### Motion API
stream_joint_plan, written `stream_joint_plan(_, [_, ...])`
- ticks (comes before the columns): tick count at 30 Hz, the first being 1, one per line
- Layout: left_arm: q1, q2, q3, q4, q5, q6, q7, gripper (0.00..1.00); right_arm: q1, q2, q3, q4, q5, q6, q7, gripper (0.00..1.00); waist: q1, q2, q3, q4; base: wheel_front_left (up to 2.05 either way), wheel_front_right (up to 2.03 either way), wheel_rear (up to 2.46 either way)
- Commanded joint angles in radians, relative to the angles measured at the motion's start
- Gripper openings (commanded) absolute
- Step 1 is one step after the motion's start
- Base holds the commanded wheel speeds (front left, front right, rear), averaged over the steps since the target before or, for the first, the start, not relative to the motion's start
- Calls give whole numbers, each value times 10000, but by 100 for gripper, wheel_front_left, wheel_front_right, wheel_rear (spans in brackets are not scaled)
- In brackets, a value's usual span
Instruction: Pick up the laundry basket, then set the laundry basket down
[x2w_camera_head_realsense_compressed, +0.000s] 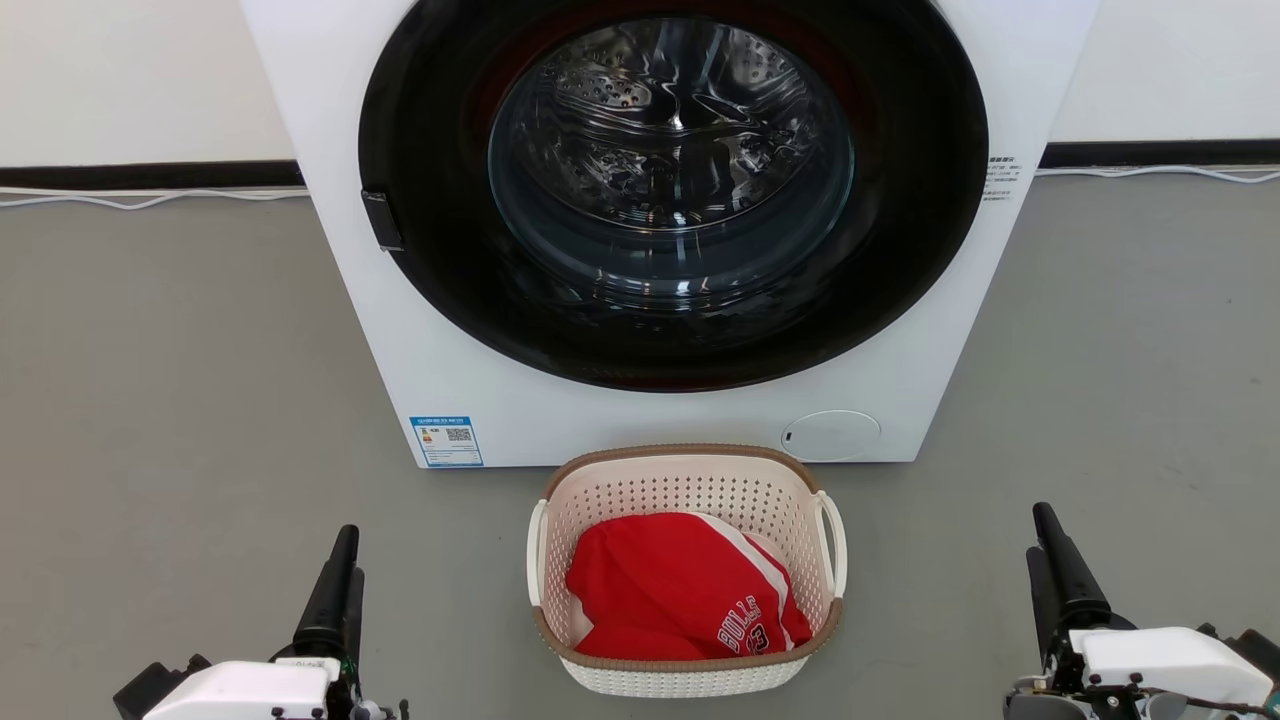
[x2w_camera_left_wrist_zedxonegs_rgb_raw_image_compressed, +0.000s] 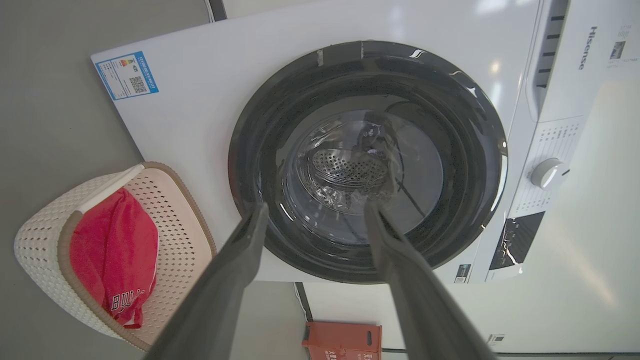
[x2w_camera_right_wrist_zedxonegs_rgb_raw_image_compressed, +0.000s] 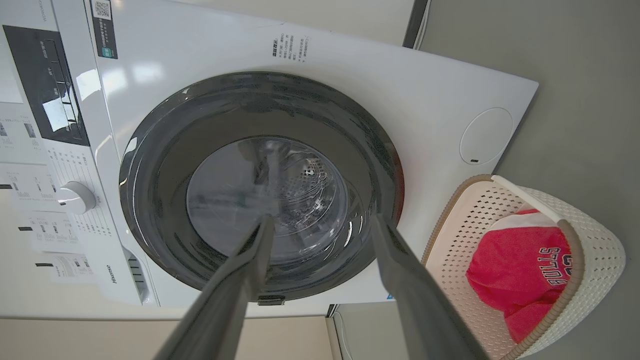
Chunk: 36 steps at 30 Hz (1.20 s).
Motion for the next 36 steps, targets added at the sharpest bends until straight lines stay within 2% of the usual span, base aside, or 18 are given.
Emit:
stream_joint_plan(1, [-303, 76, 53, -236, 254, -13, -110, 100, -317, -115, 89, -325, -291, 18, -144, 100, -3, 0, -1, -2, 0, 0, 0])
stream_joint_plan(36, [-89, 134, -595, -613, 4711, 892, -1108, 100, -318, -261, 627, -796, -5707, 39, -1141, 100, -3, 0, 49, -32, 0, 0, 0])
